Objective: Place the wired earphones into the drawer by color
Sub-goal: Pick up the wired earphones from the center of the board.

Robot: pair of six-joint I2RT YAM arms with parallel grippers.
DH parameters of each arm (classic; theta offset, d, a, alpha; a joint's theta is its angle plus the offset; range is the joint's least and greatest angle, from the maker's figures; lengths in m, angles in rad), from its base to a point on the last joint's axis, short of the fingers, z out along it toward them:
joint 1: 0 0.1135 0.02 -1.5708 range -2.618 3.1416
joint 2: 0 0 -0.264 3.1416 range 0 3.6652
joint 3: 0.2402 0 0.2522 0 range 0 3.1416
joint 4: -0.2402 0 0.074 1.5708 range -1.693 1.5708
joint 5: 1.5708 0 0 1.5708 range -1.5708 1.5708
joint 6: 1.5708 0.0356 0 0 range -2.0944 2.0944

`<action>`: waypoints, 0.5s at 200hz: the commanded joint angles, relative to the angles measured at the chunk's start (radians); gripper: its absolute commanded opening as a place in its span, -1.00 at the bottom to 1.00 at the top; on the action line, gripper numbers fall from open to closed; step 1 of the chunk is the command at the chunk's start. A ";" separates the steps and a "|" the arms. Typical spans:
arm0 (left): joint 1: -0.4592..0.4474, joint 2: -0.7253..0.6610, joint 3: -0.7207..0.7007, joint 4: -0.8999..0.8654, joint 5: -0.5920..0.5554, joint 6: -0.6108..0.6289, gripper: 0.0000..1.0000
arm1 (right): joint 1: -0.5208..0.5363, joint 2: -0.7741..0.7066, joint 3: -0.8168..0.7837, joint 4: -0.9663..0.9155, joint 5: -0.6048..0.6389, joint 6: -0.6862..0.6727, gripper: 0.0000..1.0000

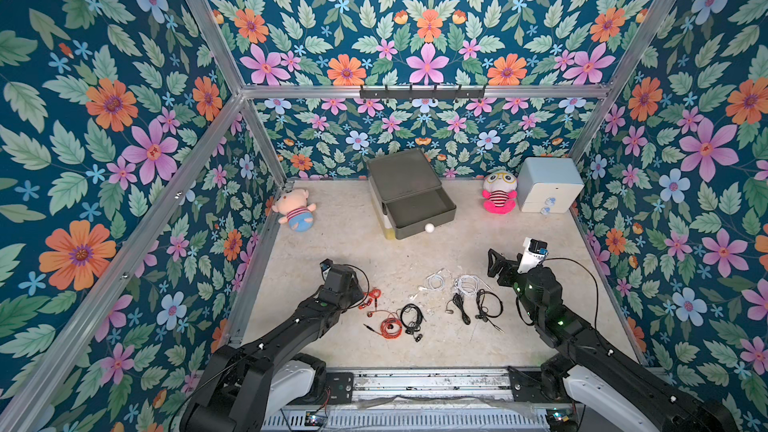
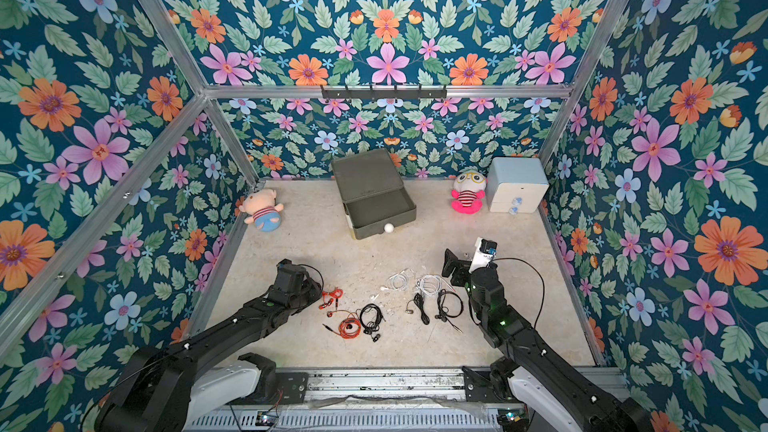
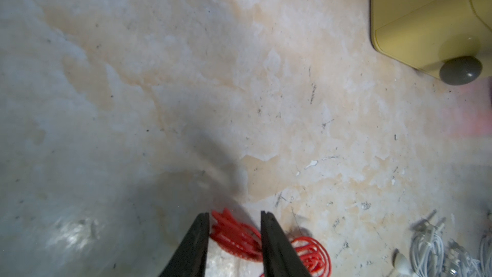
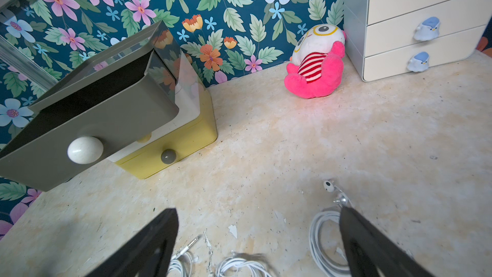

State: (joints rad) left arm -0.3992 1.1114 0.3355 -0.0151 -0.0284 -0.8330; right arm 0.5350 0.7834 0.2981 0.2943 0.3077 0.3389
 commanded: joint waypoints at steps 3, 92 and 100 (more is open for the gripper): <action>0.001 0.008 0.008 0.018 -0.014 0.018 -0.43 | 0.001 0.001 0.000 0.029 0.007 -0.014 0.98; 0.000 0.014 0.000 0.027 -0.022 0.025 -1.00 | 0.001 -0.006 -0.003 0.028 0.010 -0.015 0.98; 0.000 0.010 0.000 0.027 -0.022 0.024 -1.00 | 0.000 -0.006 -0.003 0.028 0.010 -0.015 0.98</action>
State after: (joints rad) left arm -0.3992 1.1286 0.3367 0.0051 -0.0330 -0.8215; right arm 0.5350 0.7788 0.2962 0.2943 0.3077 0.3279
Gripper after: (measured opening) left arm 0.090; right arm 0.989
